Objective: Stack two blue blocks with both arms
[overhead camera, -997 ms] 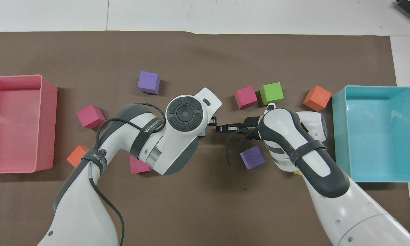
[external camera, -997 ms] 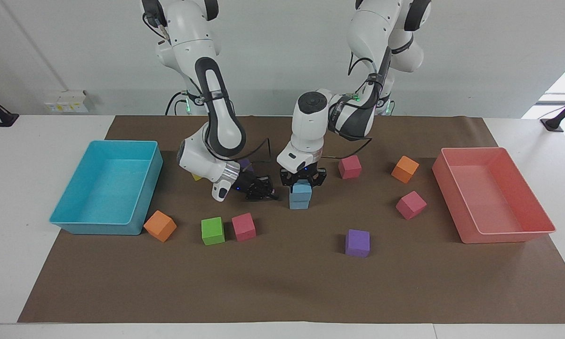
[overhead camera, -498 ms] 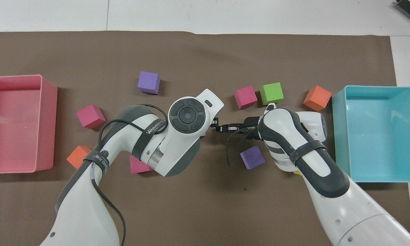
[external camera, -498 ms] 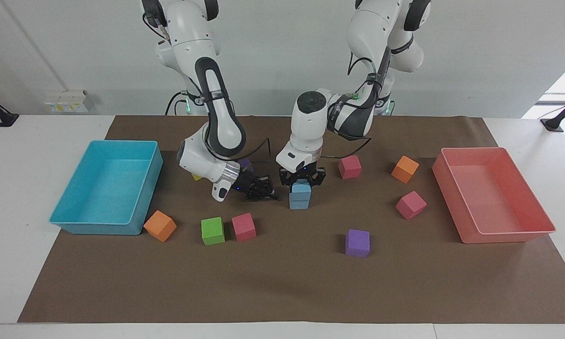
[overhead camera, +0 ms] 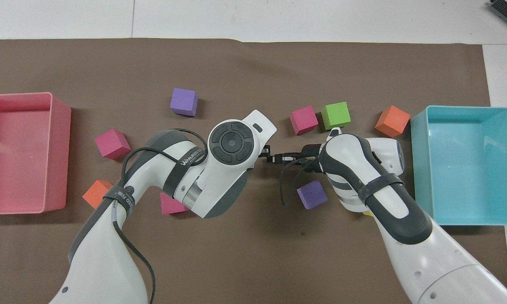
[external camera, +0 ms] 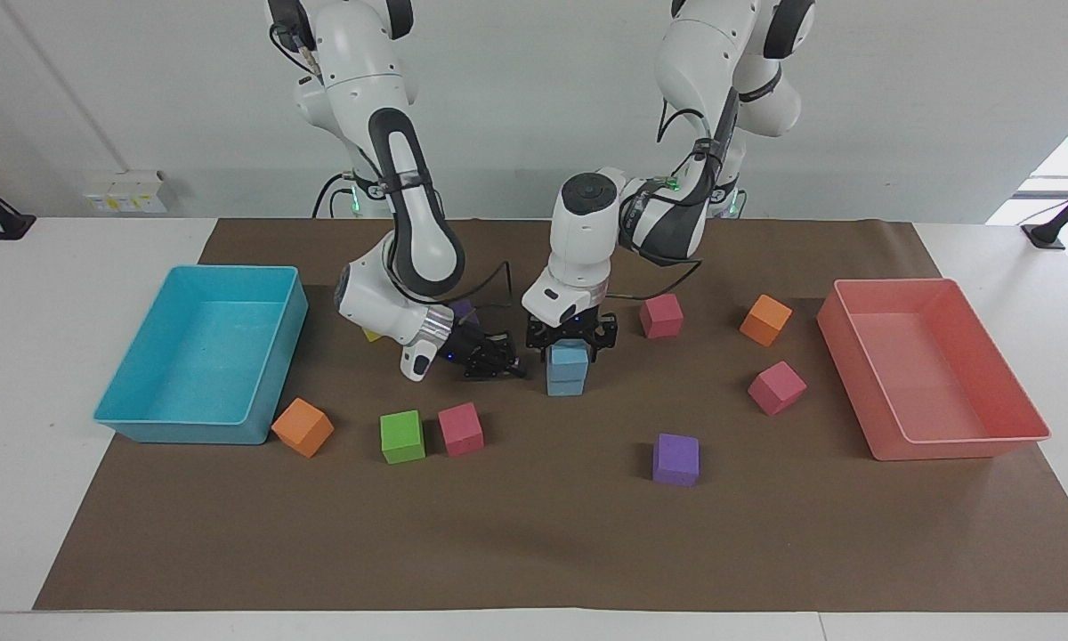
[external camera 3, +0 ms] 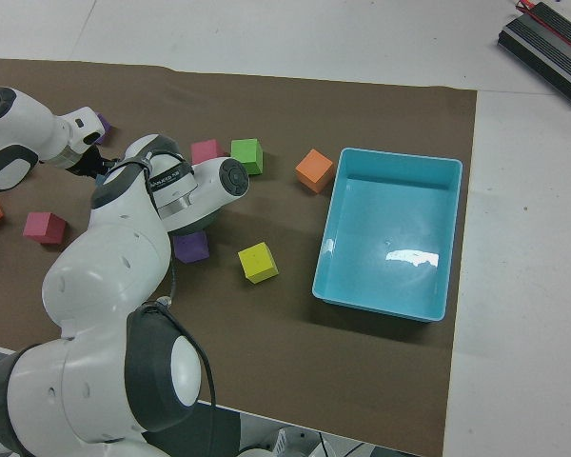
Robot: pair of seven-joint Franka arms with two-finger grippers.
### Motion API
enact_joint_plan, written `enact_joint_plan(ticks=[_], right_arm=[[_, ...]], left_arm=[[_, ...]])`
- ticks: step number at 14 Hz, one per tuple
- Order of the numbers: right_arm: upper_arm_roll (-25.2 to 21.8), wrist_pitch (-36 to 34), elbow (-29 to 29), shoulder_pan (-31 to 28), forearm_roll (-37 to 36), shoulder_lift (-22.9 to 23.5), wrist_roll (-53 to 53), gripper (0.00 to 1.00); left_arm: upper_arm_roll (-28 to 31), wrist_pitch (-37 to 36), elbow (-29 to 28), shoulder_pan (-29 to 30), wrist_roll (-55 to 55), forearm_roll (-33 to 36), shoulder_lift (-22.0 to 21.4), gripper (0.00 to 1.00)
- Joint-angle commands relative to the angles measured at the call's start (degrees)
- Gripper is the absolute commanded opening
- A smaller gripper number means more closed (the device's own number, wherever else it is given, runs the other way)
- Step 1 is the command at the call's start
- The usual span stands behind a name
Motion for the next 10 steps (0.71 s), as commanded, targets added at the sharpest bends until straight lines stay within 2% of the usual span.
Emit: enact_joint_plan(ticks=[1,4,7,10], right_arm=[[0.34,1.2,-0.14,-0.16,2.02,-0.14,-2.72,0.0],[0.34,1.11,-0.06,-0.25,1.32,-0.05,-2.89,0.0],[0.25,1.2,0.29,-0.43,1.06,-1.01,-2.63,0.0],[0.17,2.6,0.56,-0.52,0.97,-2.77,-1.58,0.0]], left_arm=[[0.96,0.52,-1.19,-0.82,-0.93,0.92,-1.03,1.0],[0.96,-1.49,-1.36,0.4,-0.49,0.84,-4.27,1.0],[0.96,-9.39,-2.15,1.11,-0.14,0.84,-8.66,1.0],[0.96,-8.79,-7.67,2.78,1.7,0.84,-14.81,1.0]])
